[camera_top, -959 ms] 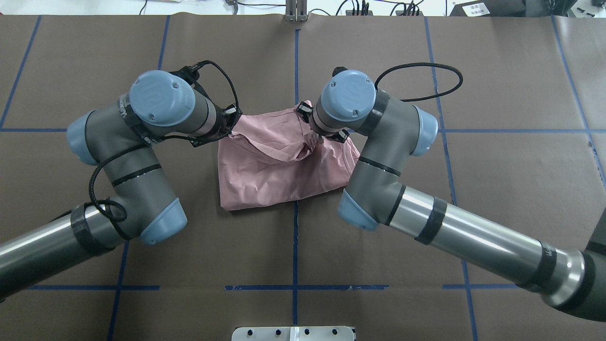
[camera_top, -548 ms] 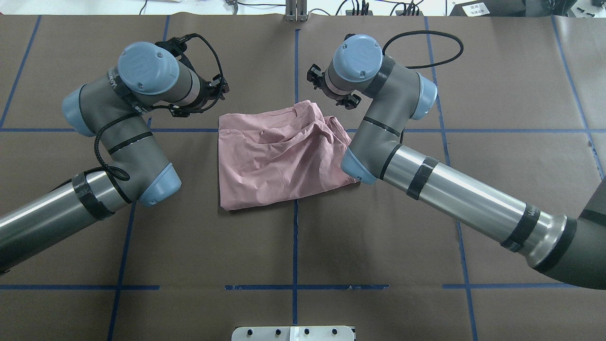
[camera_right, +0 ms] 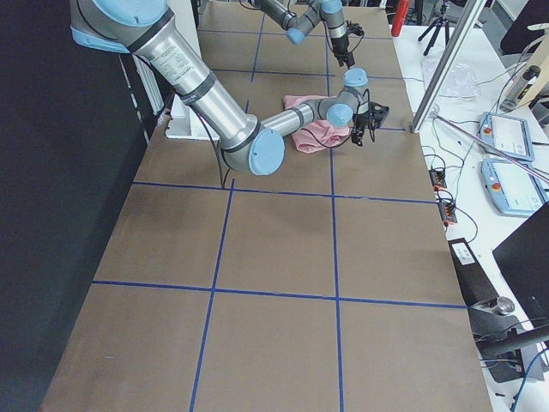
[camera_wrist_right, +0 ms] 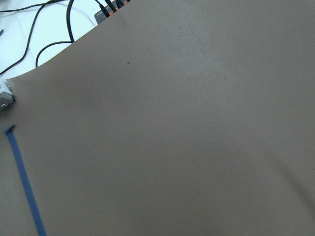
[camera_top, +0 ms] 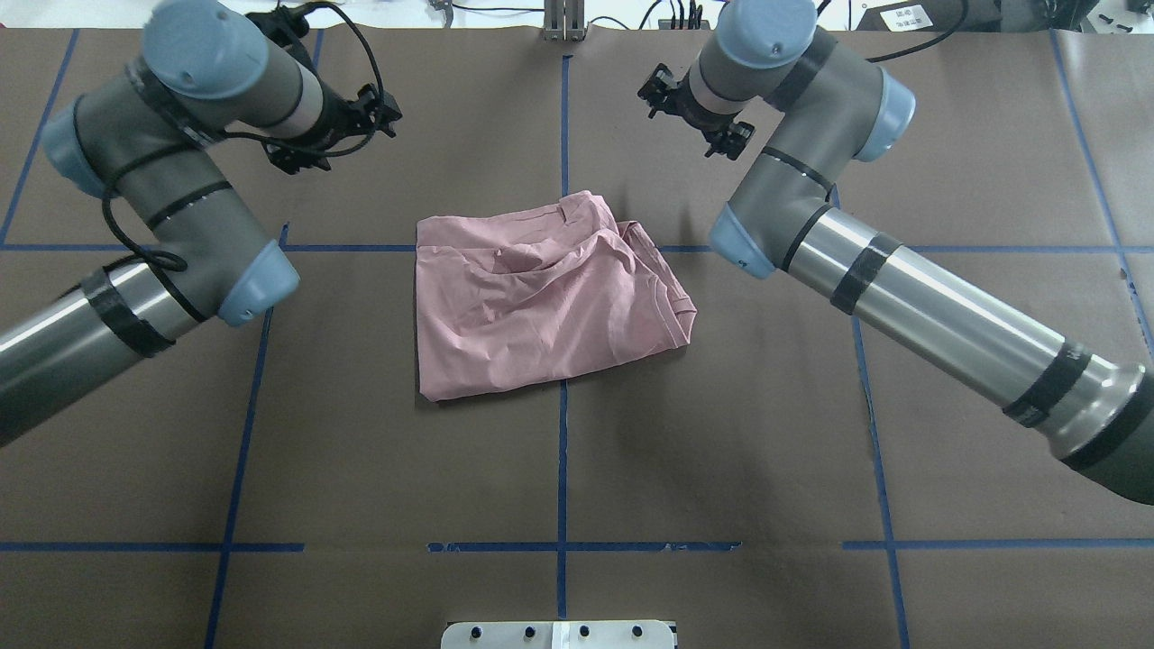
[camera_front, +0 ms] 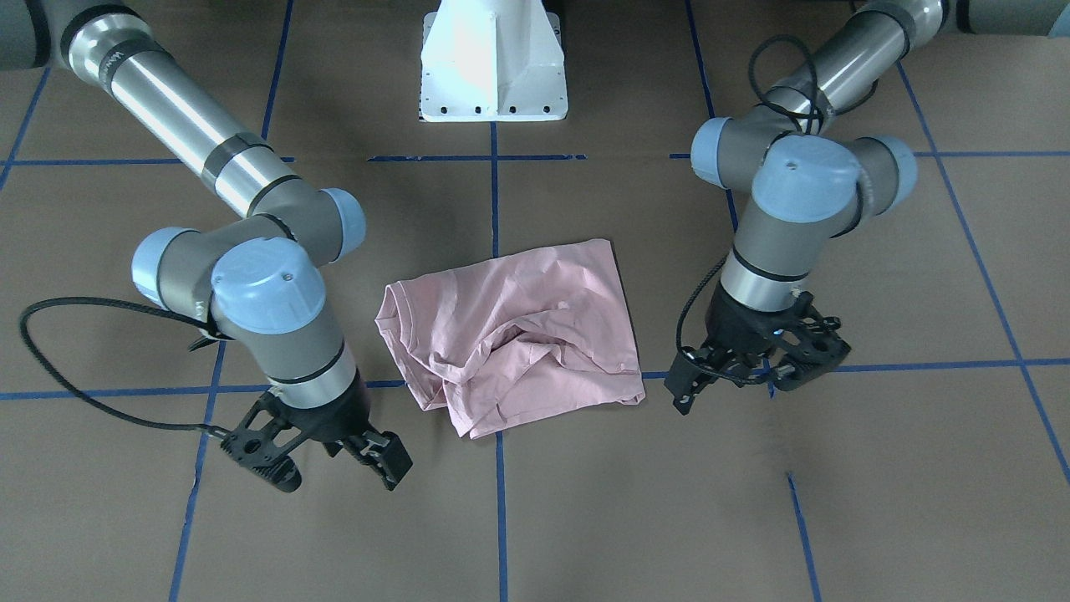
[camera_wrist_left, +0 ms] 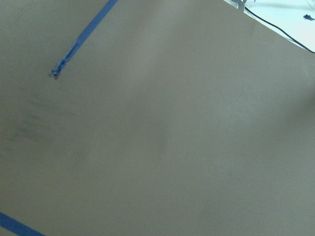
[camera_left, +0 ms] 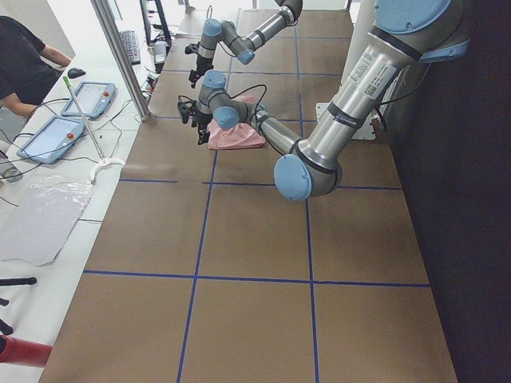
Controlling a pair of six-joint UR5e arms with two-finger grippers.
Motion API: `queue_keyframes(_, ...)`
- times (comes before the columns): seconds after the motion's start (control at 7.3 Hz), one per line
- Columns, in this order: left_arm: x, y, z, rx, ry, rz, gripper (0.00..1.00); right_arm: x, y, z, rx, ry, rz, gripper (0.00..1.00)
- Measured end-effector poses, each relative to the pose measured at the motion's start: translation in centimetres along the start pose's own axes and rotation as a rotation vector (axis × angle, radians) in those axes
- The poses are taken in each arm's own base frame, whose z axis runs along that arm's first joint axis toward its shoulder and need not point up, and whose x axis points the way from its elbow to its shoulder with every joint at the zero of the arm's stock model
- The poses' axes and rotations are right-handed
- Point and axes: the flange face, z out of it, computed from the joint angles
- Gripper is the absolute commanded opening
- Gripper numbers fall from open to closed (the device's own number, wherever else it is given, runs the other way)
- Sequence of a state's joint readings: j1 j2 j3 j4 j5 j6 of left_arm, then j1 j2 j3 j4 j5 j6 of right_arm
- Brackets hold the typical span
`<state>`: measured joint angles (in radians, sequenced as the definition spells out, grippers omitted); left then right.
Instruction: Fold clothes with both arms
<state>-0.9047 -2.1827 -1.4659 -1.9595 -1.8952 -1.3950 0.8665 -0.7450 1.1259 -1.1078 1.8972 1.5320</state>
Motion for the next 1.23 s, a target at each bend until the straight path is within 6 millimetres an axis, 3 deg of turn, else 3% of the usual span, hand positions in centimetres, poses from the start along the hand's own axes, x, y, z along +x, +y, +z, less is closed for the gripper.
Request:
queue_keyframes(0.14,-3.1,-3.8,-2.2,0.005,-0.011,0.073,1.0,3.5,-3.7,-2.1,-0.007,0.044,-0.085,1.0)
queue_keyframes(0.27,-7.0,-7.5,-4.9,0.023,-0.041,0.167,1.0,8.5,-7.8,-5.0,-0.016,0.097,-0.193,1.0)
queue_keyframes(0.41,-11.6,-10.8,-8.2,0.038,-0.088,0.27,1.0,14.9,-11.9,-8.1,-0.038,0.151,-0.308,1.0)
queue_keyframes(0.68,-21.8,-16.2,-15.5,0.024,-0.214,0.506,1.0,29.3,-17.8,-14.5,-0.138,0.241,-0.539,1.0)
queue_keyframes(0.96,-32.9,-19.7,-21.6,-0.057,-0.269,0.718,1.0,43.2,-21.5,-19.5,-0.282,0.255,-0.694,1.0)
queue_keyframes(1.1,-37.6,-20.1,-23.2,-0.099,-0.27,0.788,1.0,50.8,-21.8,-21.2,-0.339,0.205,-0.696,1.0)
queue_keyframes(1.23,-41.1,-19.5,-23.7,-0.133,-0.246,0.815,1.0,56.6,-20.8,-21.9,-0.368,0.136,-0.656,1.0)
